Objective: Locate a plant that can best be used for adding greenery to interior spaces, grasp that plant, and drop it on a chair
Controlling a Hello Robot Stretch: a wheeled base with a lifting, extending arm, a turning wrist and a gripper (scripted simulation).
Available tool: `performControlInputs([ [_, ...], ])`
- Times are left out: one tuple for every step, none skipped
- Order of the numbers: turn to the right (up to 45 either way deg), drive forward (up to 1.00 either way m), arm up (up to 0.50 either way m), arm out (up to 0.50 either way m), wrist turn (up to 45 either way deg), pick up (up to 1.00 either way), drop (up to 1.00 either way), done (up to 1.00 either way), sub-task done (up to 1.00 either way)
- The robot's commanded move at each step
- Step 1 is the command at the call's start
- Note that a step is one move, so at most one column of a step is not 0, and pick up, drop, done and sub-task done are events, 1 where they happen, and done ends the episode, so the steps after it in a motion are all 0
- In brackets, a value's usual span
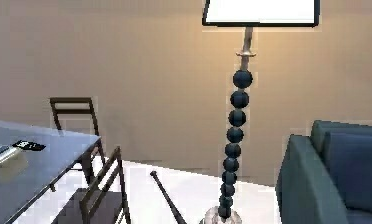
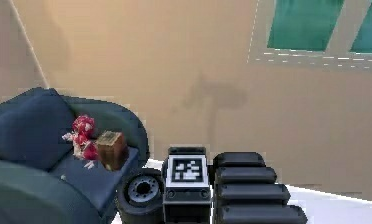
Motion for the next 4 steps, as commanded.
performControlInputs([
  [45.0, 0.00, 0.00, 0.00, 0.0, 0.00, 0.00, 0.00, 0.00],
  [45.0, 0.00, 0.00, 0.00, 0.0, 0.00, 0.00, 0.00, 0.00],
  [3.0, 0.00, 0.00, 0.00, 0.0, 0.00, 0.00, 0.00, 0.00],
  [45.0, 0.00, 0.00, 0.00, 0.0, 0.00, 0.00, 0.00, 0.00],
])
